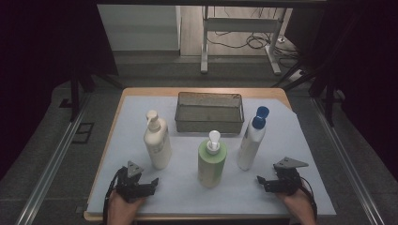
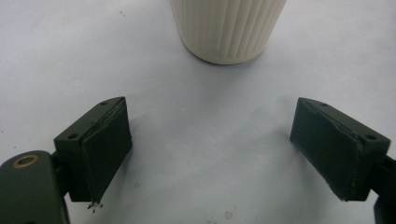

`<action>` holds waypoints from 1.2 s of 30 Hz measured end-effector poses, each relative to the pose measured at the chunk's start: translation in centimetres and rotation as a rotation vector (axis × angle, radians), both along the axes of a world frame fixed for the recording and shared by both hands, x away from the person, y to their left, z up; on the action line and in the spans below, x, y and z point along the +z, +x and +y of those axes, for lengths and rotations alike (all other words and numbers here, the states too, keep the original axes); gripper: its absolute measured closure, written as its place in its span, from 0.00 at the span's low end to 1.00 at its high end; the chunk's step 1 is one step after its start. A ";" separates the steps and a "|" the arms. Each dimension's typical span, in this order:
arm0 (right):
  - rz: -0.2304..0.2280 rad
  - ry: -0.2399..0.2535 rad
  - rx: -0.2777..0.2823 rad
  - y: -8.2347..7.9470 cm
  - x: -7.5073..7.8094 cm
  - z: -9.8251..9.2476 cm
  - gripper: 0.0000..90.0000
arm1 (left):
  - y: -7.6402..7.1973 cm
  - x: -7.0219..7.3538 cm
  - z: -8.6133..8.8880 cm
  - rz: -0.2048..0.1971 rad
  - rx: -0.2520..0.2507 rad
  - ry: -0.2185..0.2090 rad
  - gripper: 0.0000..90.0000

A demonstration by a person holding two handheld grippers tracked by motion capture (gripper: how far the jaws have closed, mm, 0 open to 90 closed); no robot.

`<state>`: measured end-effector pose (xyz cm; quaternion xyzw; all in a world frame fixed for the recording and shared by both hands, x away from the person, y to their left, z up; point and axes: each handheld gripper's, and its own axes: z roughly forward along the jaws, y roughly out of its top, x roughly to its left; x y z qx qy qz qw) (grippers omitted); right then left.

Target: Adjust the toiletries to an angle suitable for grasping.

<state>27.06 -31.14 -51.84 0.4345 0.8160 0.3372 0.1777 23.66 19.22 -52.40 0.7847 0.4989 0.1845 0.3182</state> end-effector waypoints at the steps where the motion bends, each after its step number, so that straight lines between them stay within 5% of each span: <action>1: 0.000 0.000 0.002 0.0 0.0 0.0 0.15 | 0.0 0.0 0.0 0.000 0.000 -0.001 0.14; 16: 0.026 -0.004 0.021 0.1 0.5 -0.2 0.17 | 0.0 0.0 0.0 0.001 -0.001 -0.001 0.14; 24: 0.017 0.037 0.036 -0.1 1.2 -0.2 0.17 | 0.0 0.0 0.0 0.001 0.000 -0.001 0.14; 33: 0.020 0.067 0.048 -0.4 2.0 0.3 0.35 | 0.0 0.0 0.0 0.000 -0.001 0.000 0.14; 36: 0.005 0.076 0.062 -0.5 2.4 0.6 0.48 | 0.0 0.0 0.0 -0.001 0.000 0.000 0.14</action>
